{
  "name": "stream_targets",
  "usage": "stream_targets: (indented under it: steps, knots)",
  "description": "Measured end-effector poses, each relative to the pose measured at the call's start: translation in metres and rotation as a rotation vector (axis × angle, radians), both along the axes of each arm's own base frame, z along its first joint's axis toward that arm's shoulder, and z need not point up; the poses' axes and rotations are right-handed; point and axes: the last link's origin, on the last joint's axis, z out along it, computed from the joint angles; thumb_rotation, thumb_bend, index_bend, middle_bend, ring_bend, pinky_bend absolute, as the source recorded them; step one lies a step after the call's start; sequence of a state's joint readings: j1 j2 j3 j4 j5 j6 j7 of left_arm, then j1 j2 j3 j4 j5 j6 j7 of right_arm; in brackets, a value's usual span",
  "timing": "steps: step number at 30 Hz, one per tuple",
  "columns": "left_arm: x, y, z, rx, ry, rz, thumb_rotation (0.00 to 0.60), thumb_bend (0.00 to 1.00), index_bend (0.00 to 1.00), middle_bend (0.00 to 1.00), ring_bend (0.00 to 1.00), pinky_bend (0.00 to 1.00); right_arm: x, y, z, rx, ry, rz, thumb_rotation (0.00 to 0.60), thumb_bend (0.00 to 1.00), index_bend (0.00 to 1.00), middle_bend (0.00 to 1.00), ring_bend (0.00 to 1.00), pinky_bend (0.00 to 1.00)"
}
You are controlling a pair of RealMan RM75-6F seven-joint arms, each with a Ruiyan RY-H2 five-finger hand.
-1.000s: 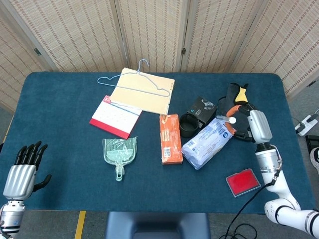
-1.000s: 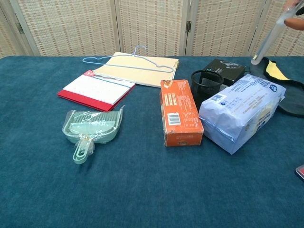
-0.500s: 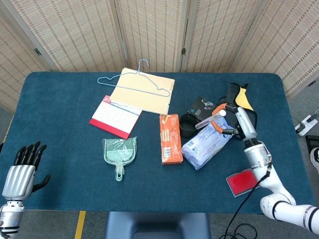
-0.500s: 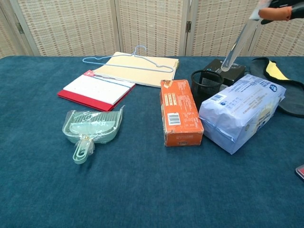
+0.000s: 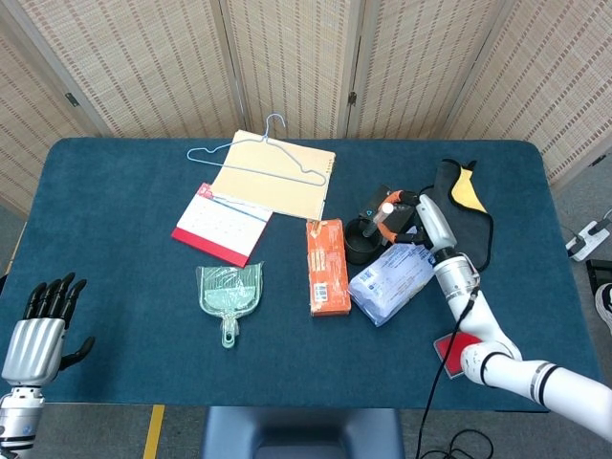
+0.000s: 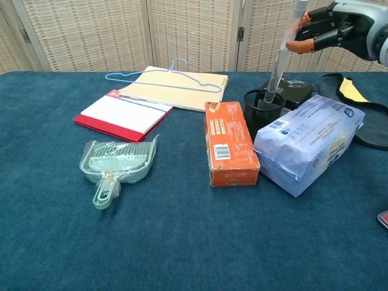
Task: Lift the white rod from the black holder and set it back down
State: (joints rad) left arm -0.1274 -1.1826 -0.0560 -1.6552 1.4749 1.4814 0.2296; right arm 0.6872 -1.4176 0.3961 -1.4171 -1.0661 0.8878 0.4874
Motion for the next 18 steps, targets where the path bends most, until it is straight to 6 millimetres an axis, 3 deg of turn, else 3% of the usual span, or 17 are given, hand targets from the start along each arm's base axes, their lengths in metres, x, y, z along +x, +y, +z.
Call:
stream_targets:
  steps: [12, 18]
  knots:
    - [-0.002, 0.000, -0.003, -0.008, -0.001, 0.006, 0.600, 0.29, 0.09, 0.07, 0.02, 0.06, -0.008, -0.001, -0.023, 0.045, 0.046, -0.026, 0.600, 0.48, 0.62, 0.44, 0.22, 0.22]
    - [-0.005, -0.001, -0.002, -0.007, -0.002, 0.016, 0.600, 0.29, 0.09, 0.07, 0.02, 0.06, -0.024, -0.001, -0.042, 0.071, 0.073, -0.065, 0.600, 0.48, 0.62, 0.41, 0.20, 0.20]
